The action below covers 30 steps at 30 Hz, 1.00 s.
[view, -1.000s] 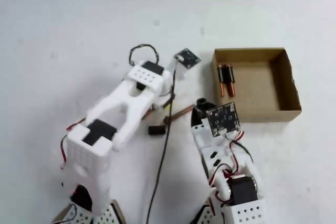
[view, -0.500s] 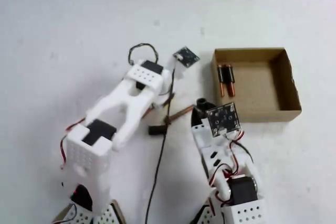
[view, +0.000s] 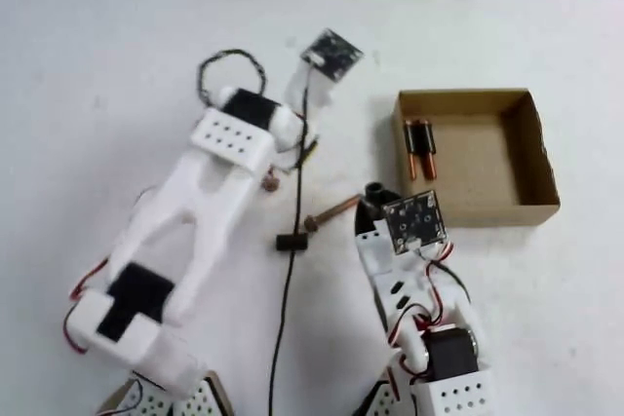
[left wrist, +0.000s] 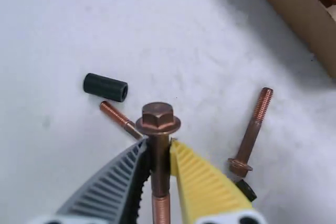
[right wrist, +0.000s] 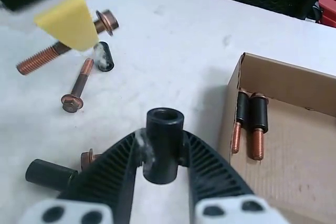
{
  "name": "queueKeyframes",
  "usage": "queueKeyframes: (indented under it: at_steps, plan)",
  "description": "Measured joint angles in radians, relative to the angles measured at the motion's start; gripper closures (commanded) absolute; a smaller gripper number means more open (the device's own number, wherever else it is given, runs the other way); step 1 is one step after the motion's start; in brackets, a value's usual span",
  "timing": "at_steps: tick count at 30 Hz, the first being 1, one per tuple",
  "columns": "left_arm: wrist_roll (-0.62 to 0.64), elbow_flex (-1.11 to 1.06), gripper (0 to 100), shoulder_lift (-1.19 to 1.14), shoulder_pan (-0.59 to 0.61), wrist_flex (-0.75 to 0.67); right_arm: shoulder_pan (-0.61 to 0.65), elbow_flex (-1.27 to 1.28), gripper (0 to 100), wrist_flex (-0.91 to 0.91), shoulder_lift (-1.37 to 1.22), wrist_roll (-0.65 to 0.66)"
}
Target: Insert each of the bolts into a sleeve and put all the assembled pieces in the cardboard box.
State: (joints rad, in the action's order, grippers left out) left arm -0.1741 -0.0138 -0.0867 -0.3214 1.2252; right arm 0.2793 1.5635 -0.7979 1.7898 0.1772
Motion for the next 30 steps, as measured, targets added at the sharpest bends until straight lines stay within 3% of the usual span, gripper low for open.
queueKeyframes:
  at_steps: [9,16,30]
  plan:
    - [0.003,0.000,98,0.215,0.061,0.164,0.097,0.000,98.1,0.000,0.000,0.000]
    - [0.006,-0.058,98,0.430,0.103,0.170,0.157,-0.011,98.2,0.066,0.000,0.000]
    - [0.009,-0.626,98,0.967,0.107,-0.144,0.278,-0.011,98.2,0.233,0.000,-0.002]
